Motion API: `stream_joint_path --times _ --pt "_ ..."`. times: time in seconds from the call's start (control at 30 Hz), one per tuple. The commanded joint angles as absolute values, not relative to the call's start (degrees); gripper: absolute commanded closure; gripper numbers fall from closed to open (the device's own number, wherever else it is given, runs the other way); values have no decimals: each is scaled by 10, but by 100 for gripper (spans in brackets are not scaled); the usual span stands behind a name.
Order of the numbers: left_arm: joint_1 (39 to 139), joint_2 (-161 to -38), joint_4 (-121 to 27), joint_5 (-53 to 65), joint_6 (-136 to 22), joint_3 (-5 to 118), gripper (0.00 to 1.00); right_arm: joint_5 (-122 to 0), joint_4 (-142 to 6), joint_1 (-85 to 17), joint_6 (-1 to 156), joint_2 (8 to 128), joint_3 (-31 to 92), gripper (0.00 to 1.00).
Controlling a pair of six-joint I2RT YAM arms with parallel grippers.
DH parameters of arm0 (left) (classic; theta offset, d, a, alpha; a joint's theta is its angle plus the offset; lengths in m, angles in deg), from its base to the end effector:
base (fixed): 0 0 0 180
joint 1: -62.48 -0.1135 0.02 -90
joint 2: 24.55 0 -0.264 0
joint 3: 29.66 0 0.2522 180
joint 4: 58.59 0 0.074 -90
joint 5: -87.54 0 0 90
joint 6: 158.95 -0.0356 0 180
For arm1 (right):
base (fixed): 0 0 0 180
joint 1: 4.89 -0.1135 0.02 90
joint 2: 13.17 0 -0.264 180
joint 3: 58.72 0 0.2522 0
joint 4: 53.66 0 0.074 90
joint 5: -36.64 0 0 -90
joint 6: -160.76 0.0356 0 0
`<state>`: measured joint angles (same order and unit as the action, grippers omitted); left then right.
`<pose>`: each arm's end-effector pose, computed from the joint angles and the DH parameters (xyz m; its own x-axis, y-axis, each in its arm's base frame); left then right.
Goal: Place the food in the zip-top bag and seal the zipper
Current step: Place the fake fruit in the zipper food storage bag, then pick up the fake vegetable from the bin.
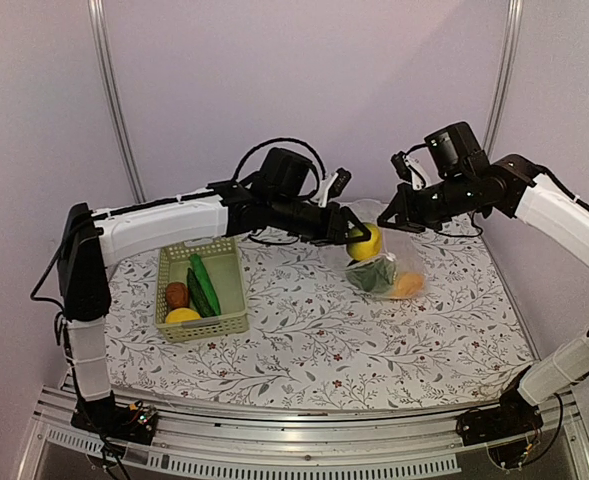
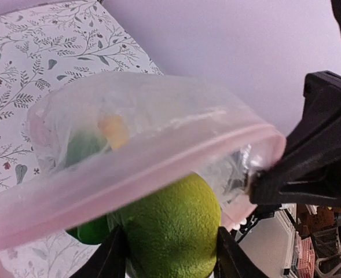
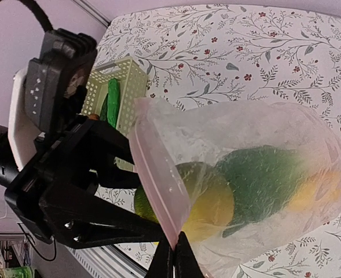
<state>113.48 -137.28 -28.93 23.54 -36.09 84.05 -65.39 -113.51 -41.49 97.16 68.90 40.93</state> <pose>0.2819 -0.3729 0.3104 -0.7640 0.1686 -0.6228 0.6262 0.4264 -0.6527 0.2401 0.1875 0.3780 -0.7980 -0.0510 -0.6005 -0.3931 0.7992 0.4546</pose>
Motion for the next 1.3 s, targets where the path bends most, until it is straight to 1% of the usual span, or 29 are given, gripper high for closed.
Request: stream_joint_path --times 0.0,0.13,0.23,0.3,0.4,0.63,0.8,0.93,1.1,1.27 --pt "1139 -1418 -282 197 -339 892 54 -669 -1139 -426 986 693 420 100" --pt "1139 -1476 -284 188 -315 956 47 -672 -1139 -426 993 690 422 100" --pt "1138 -1515 -276 188 -297 1000 35 -666 -1139 -426 993 690 432 100" --pt "1137 -1521 -273 185 -293 1011 28 -662 -1139 -420 995 693 436 100" --pt "1136 -1504 -277 180 -301 1006 24 -668 -1136 -407 1000 693 434 100" --pt "1134 -1435 -257 170 -336 997 23 -668 -1130 -388 996 692 425 100" --pt "1133 -1375 -251 185 -351 969 24 -666 -1120 -382 996 693 409 100" --pt "1131 -1329 -198 182 -377 946 25 -661 -1115 -380 992 693 410 100" --pt "1127 -1239 -152 110 -408 848 26 -654 -1113 -379 984 691 414 100" --pt "1094 -1156 -90 31 -377 741 28 -657 -1110 -379 980 692 414 100"
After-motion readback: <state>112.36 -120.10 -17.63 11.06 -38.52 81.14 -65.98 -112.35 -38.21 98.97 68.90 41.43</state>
